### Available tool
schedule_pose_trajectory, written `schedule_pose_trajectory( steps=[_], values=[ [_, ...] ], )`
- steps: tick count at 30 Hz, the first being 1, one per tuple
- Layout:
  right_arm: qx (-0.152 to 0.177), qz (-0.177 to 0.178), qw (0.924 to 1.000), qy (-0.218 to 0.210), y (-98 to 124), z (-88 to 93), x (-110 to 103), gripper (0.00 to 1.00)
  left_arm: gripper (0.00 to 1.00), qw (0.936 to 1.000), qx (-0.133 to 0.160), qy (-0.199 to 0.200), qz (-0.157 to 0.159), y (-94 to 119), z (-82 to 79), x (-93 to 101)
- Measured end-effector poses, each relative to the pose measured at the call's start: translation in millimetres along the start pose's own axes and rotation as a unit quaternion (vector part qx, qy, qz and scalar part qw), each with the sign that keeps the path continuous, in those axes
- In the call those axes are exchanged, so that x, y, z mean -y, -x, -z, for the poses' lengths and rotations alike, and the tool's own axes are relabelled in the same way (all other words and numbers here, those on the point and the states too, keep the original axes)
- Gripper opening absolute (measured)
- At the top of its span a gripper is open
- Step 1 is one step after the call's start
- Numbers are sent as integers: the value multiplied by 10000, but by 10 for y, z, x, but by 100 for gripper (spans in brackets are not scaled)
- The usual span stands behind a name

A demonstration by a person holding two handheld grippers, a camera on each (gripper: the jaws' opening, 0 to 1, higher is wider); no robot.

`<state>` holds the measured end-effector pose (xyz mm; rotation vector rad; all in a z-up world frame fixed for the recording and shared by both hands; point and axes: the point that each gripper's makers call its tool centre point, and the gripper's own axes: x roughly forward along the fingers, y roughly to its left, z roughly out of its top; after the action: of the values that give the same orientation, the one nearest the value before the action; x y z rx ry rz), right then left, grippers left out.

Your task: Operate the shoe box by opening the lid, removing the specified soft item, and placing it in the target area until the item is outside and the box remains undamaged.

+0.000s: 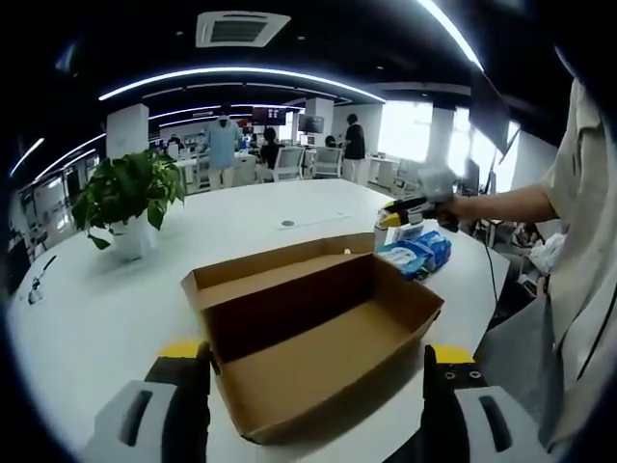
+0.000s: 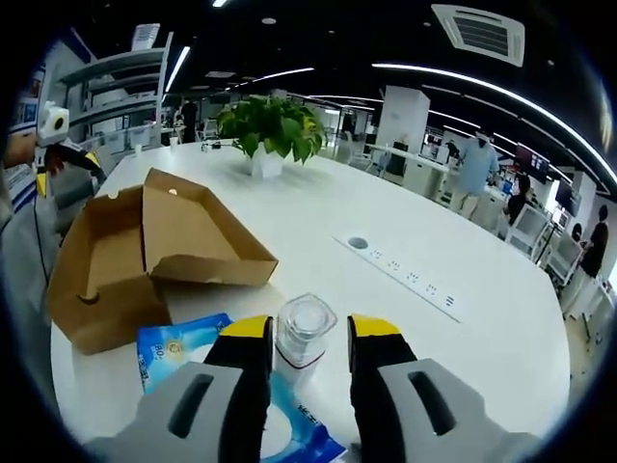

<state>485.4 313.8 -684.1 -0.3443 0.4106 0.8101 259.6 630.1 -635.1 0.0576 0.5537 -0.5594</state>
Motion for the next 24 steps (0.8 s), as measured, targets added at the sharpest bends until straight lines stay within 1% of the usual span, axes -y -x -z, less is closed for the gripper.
schedule_pose_trajectory(
  steps=[3,8,9,12,14,18,22,24],
  values=[
    [1,-6,10000,-4,20,-21,-25,31,92,10000,-39,-10,-66,0,19,-36],
    [21,31,10000,8,53,-79,-44,32,83,9997,-107,-28,-215,-5,60,-114],
    [42,27,10000,-3,71,-115,-59,32,83,9993,-169,-56,-319,-7,91,-159],
    [40,29,10000,-6,99,-170,-84,34,80,9991,-207,-57,-366,-18,127,-195],
    [78,38,10000,-25,130,-229,-100,34,77,9989,-234,-57,-403,-21,152,-222],
    [51,27,10000,68,171,-318,-165,34,71,9983,-281,-33,-509,-31,196,-282],
    [6,-27,9999,165,202,-403,-262,33,60,9973,-404,-35,-619,-36,265,-338],
    [4,-54,9998,185,197,-432,-282,31,58,9970,-426,-22,-652,-37,282,-360]
  ],
)
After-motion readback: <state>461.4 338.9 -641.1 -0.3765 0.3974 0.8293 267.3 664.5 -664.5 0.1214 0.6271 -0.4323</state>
